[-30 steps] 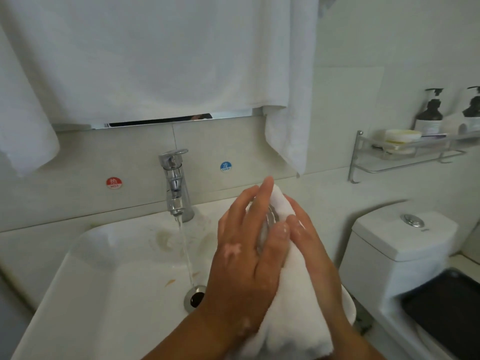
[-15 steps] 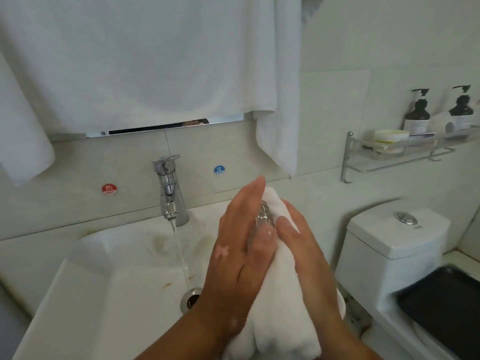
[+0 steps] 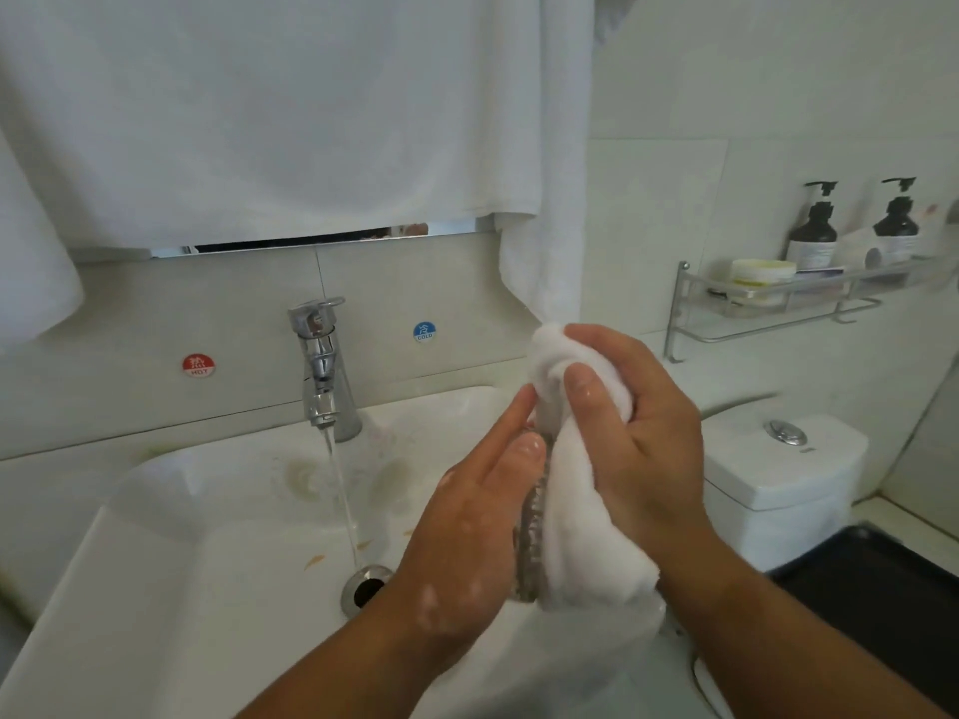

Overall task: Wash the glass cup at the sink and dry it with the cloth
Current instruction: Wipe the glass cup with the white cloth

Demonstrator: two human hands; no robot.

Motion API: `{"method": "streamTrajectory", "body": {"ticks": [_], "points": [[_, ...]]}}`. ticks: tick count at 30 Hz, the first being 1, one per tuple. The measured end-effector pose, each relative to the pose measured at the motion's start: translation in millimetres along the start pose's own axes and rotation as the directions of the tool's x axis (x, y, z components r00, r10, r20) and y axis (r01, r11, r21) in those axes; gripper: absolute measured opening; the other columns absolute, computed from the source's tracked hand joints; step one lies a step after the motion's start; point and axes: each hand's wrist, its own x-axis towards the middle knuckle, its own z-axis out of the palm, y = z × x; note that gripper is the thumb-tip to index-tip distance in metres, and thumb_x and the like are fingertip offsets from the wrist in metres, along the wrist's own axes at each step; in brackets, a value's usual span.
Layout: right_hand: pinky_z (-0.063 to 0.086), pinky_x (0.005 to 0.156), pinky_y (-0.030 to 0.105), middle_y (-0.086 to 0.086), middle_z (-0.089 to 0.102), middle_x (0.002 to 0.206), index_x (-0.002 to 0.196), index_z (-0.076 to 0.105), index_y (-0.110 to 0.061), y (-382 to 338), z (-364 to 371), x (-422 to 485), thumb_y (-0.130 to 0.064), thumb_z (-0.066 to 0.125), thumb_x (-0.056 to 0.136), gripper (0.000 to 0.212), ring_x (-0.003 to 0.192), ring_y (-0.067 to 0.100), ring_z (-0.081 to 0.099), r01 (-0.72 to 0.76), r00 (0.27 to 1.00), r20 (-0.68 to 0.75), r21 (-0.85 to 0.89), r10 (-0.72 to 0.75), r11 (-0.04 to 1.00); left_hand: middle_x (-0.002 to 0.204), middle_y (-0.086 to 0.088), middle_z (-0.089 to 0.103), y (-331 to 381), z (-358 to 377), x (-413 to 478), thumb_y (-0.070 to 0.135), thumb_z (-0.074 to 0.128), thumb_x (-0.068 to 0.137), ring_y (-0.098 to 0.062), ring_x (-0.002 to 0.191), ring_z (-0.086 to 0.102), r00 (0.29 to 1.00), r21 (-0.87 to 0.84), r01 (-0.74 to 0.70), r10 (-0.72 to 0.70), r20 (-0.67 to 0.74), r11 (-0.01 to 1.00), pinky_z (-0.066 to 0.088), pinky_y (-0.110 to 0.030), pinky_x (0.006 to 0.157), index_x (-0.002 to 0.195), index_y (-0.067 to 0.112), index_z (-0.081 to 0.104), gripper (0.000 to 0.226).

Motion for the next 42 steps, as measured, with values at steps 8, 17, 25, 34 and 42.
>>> {"method": "streamTrajectory", "body": {"ticks": [8, 17, 25, 34, 42], "points": [[0.038, 0.094, 0.008, -0.019, 0.064, 0.123, 0.132, 0.06, -0.041, 12, -69, 35, -0.052, 0.051, 0.099, 0.037, 0.108, -0.003, 0.056, 0.316, 0.828, 0.556, -0.573, 0.075, 0.756, 0.143, 0.034, 0.037, -42, -43, 1, 0.072, 0.042, 0.083, 0.008, 0.125, 0.044, 0.999, 0.66, -0.005, 0.03, -0.027, 0.752, 0.037, -0.013, 0.103, 0.152, 0.051, 0.032, 0.073], [0.027, 0.119, 0.035, -0.014, 0.049, 0.149, 0.153, 0.029, -0.04, 45, -26, -49, -0.075, 0.035, 0.092, 0.07, 0.134, 0.011, 0.046, 0.212, 0.677, 0.53, -0.805, 0.511, 0.554, 0.147, 0.017, 0.048, -48, -55, -3, 0.07, 0.051, 0.082, -0.001, 0.133, 0.043, 0.977, 0.765, -0.151, 0.211, 0.021, 0.626, 0.044, -0.03, 0.113, 0.151, 0.033, 0.041, 0.079], [0.048, 0.102, 0.026, -0.013, 0.068, 0.123, 0.132, 0.058, -0.035, 33, -2, -52, -0.04, 0.059, 0.098, 0.034, 0.106, 0.012, 0.064, 0.154, 0.654, 0.604, -0.696, 0.455, 0.702, 0.145, 0.011, 0.054, -33, -43, -1, 0.065, 0.054, 0.087, 0.005, 0.125, 0.039, 0.936, 0.789, -0.296, 0.33, 0.126, 0.538, 0.033, -0.013, 0.103, 0.149, 0.028, 0.044, 0.074], [0.056, 0.098, 0.05, 0.008, 0.078, 0.106, 0.112, 0.074, -0.016, 9, -43, -43, -0.03, 0.05, 0.104, 0.029, 0.103, 0.025, 0.073, -0.654, 0.715, 0.356, 0.035, 0.602, 0.756, 0.137, -0.002, 0.064, -30, -28, 11, 0.064, 0.055, 0.087, -0.017, 0.125, 0.055, 0.849, 0.79, -0.49, 0.408, 0.336, 0.368, 0.04, -0.029, 0.103, 0.143, 0.015, 0.053, 0.074], [0.058, 0.086, 0.051, 0.018, 0.076, 0.109, 0.119, 0.07, -0.016, 4, -67, -49, -0.027, 0.066, 0.094, 0.028, 0.1, 0.042, 0.073, -0.761, 0.648, 0.33, 0.237, 0.687, 0.604, 0.132, -0.004, 0.065, -34, 4, 37, 0.061, 0.059, 0.085, -0.02, 0.12, 0.059, 0.773, 0.722, -0.62, 0.395, 0.497, 0.306, 0.057, -0.039, 0.096, 0.139, 0.01, 0.056, 0.074]]}}
